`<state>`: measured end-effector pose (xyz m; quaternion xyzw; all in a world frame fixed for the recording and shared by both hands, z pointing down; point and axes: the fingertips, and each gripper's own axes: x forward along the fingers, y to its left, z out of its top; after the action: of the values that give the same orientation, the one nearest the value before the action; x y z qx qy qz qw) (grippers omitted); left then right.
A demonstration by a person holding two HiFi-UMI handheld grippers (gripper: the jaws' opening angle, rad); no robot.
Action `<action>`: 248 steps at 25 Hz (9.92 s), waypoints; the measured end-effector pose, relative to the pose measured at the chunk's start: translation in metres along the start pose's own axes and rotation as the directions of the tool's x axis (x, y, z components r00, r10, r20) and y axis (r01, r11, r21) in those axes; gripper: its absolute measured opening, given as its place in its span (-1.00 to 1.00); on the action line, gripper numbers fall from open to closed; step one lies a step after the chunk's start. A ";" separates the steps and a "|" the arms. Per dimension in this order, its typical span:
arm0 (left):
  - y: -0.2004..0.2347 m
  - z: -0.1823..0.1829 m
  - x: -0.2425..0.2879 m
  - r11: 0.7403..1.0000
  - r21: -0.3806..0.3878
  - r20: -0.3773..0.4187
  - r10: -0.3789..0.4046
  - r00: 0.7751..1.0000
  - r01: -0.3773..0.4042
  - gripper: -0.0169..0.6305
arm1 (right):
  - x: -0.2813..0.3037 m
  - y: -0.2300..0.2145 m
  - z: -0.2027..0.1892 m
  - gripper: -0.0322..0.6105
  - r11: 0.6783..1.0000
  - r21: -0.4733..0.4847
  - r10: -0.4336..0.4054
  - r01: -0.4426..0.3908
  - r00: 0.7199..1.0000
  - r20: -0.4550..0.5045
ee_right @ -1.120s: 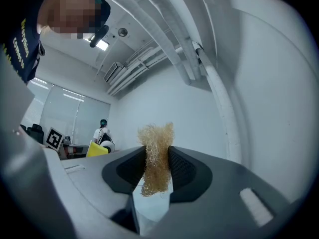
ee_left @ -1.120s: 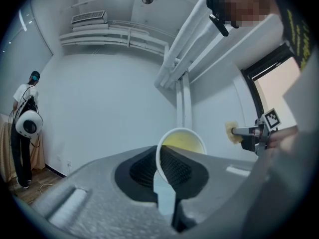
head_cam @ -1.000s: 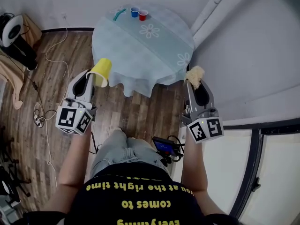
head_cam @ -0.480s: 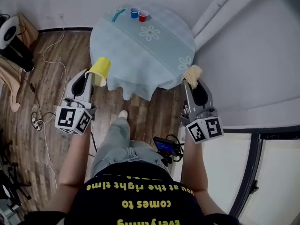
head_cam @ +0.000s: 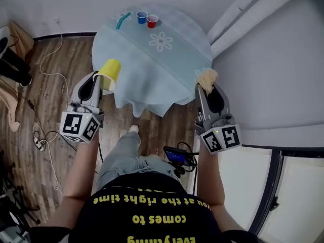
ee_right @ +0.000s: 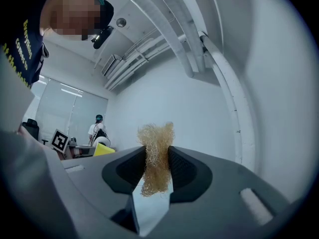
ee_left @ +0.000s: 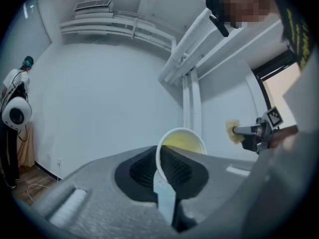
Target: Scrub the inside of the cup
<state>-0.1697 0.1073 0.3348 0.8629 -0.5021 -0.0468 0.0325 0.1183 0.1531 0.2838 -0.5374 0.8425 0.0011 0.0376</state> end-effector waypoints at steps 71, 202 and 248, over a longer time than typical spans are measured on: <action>0.035 -0.009 0.248 1.000 0.009 -0.030 -0.004 1.000 0.005 -0.89 | 0.230 -0.145 -0.025 -0.47 0.986 0.060 0.155 -0.153 0.987 -0.038; -0.006 -0.045 0.258 0.929 0.035 -0.045 -0.366 0.930 0.367 -0.90 | 0.259 0.003 -0.068 -0.47 0.798 0.230 0.603 -0.558 0.725 -0.332; -0.007 -0.016 0.254 0.959 -0.063 0.004 -0.277 0.961 0.277 -0.90 | 0.238 -0.011 -0.075 -0.47 0.838 0.214 0.543 -0.502 0.809 -0.225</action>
<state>-0.0372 -0.1106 0.3382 0.9234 -0.3745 -0.0647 0.0541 0.0243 -0.0700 0.3440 -0.2750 0.9524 -0.1243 -0.0433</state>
